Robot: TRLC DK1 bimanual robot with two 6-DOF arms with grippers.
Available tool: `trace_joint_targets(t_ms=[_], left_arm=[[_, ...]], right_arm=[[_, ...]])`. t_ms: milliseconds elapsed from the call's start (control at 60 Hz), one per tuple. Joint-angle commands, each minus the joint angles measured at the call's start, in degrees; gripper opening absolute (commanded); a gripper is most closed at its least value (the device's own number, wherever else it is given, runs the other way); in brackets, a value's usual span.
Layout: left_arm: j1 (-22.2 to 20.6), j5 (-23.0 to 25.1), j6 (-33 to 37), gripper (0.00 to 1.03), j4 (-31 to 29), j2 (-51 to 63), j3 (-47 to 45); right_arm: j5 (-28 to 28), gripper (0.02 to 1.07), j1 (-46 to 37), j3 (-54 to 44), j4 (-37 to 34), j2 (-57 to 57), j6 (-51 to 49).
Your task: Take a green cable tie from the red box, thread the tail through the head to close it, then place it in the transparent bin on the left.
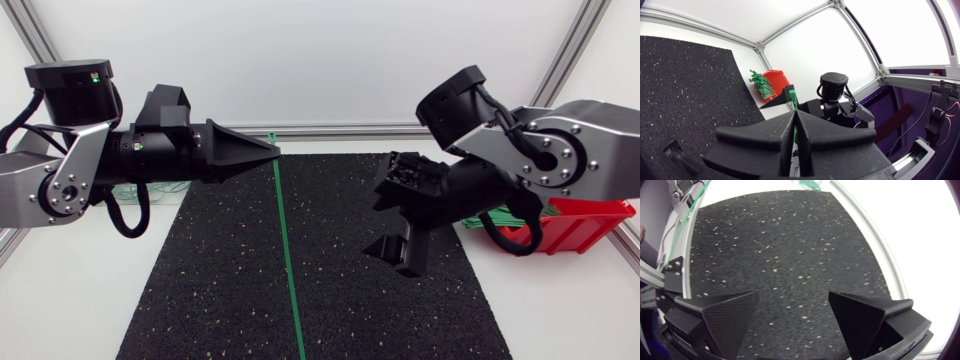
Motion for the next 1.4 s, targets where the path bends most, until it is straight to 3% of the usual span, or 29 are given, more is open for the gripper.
trace_joint_targets(t_ms=[0,100,250,467,650,883,1183,1383], left_arm=[[0.41,1.25,0.98,0.04,-0.83,-0.97,0.59],[0.94,2.74,0.98,0.04,-2.06,-0.44,1.21],[2.52,5.73,0.98,0.04,-3.38,1.14,2.44],[4.37,8.63,1.51,0.04,-3.38,3.86,3.75],[5.16,9.24,1.69,0.04,-3.55,6.32,5.42],[5.51,9.77,1.69,0.04,-4.08,8.87,7.27],[5.42,9.77,1.69,0.04,-5.66,11.6,9.38],[5.16,9.68,1.69,0.04,-7.69,13.0,11.31]], right_arm=[[2.38,1.03,-0.9,-5.42,8.65,-4.01,-3.21],[3.26,1.03,-0.29,-10.43,20.43,-7.61,-6.37],[4.76,1.03,1.29,-18.25,38.18,-11.39,-20.96],[4.58,1.03,2.52,-22.29,55.23,-9.72,-37.22],[1.59,1.03,4.9,-27.48,68.68,-5.5,-51.28],[-8.34,1.03,5.07,-31.79,85.12,3.02,-64.99],[-22.93,1.0,5.95,-32.49,86.43,3.46,-73.96],[-24.86,0.94,10.61,-34.51,86.7,4.08,-74.66]])
